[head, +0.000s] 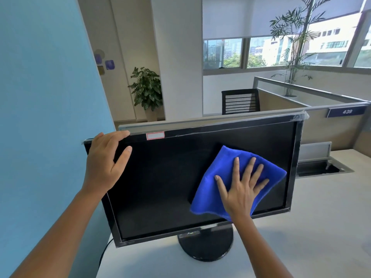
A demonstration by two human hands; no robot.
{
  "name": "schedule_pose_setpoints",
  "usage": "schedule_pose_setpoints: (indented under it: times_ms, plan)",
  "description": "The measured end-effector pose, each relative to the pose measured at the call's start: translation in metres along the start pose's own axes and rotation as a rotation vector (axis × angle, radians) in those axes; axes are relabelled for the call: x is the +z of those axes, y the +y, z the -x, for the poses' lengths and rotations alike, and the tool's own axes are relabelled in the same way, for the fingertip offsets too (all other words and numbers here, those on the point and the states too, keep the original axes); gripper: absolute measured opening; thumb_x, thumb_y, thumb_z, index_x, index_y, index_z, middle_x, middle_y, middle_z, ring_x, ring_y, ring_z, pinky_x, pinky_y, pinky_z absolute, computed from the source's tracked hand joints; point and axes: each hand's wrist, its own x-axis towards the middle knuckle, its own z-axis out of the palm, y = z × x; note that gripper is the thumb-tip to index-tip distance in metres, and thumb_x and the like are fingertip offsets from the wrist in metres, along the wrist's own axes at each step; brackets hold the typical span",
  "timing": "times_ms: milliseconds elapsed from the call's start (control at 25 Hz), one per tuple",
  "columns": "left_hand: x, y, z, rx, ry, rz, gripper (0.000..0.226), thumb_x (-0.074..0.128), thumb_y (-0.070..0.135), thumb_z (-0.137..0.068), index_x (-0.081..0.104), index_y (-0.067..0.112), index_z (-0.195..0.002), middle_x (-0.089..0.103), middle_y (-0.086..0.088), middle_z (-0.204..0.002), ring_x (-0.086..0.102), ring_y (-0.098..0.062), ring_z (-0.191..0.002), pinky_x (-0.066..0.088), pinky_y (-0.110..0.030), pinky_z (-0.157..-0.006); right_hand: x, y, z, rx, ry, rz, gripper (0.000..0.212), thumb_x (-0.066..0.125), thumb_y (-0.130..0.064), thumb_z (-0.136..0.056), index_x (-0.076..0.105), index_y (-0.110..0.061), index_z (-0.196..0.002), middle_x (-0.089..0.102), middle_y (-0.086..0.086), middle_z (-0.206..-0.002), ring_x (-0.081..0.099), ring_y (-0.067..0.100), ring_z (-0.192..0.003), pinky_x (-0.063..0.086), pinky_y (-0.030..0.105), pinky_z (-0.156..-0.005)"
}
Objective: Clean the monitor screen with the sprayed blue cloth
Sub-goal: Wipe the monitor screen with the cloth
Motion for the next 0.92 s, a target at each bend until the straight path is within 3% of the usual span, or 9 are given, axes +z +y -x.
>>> schedule_pose_setpoints:
  times_ms: [200, 360, 440, 600, 760, 920]
  plan:
    - [-0.001, 0.003, 0.000, 0.003, 0.015, 0.004, 0.043, 0.041, 0.035, -0.090, 0.058, 0.006, -0.117, 0.065, -0.014, -0.112, 0.046, -0.020, -0.109, 0.022, -0.026, -0.107, -0.003, 0.007, -0.010, 0.166, 0.008, -0.223, 0.098, 0.037, -0.082, -0.073, -0.008, -0.040, -0.149, -0.018, 0.017, -0.158, -0.020, 0.034, -0.145, -0.002, 0.067, -0.112]
    - [-0.001, 0.006, -0.001, 0.004, 0.010, 0.003, 0.045, 0.041, 0.036, -0.089, 0.058, 0.004, -0.116, 0.065, -0.016, -0.110, 0.047, -0.022, -0.106, 0.036, -0.050, -0.099, 0.001, -0.008, -0.012, 0.095, -0.006, -0.212, 0.101, 0.028, -0.087, -0.073, -0.011, -0.036, -0.150, -0.021, 0.017, -0.156, -0.024, 0.035, -0.143, -0.011, 0.065, -0.110]
    - [-0.001, 0.006, -0.001, 0.014, -0.001, -0.003, 0.046, 0.041, 0.037, -0.089, 0.058, 0.004, -0.116, 0.065, -0.017, -0.111, 0.047, -0.024, -0.106, 0.039, -0.054, -0.096, -0.001, -0.011, -0.022, 0.079, 0.005, -0.188, 0.100, 0.025, -0.088, -0.073, -0.006, -0.033, -0.151, -0.016, 0.020, -0.157, -0.020, 0.038, -0.144, -0.010, 0.066, -0.109]
    - [0.000, 0.004, -0.002, 0.008, -0.013, -0.011, 0.047, 0.040, 0.038, -0.088, 0.058, 0.004, -0.116, 0.064, -0.017, -0.112, 0.049, -0.027, -0.109, 0.033, -0.046, -0.101, -0.018, -0.001, -0.064, 0.042, 0.091, -0.142, 0.098, 0.026, -0.084, -0.076, 0.009, -0.025, -0.152, -0.002, 0.023, -0.158, -0.008, 0.043, -0.145, -0.005, 0.069, -0.110]
    - [0.000, 0.002, -0.001, 0.002, -0.010, -0.027, 0.047, 0.039, 0.038, -0.089, 0.058, 0.006, -0.117, 0.064, -0.016, -0.112, 0.048, -0.026, -0.109, 0.030, -0.039, -0.104, -0.040, 0.024, -0.111, 0.005, 0.187, -0.090, 0.094, 0.032, -0.079, -0.078, 0.008, -0.025, -0.152, 0.006, 0.018, -0.160, -0.001, 0.040, -0.146, -0.004, 0.068, -0.110]
    - [0.003, -0.001, -0.002, -0.011, -0.007, -0.040, 0.046, 0.041, 0.038, -0.089, 0.058, 0.006, -0.117, 0.064, -0.016, -0.113, 0.052, -0.030, -0.109, 0.016, -0.020, -0.110, -0.035, 0.060, -0.103, 0.032, 0.167, -0.048, 0.090, 0.021, -0.080, -0.082, 0.003, -0.027, -0.152, 0.006, 0.016, -0.160, -0.002, 0.037, -0.147, -0.005, 0.064, -0.111]
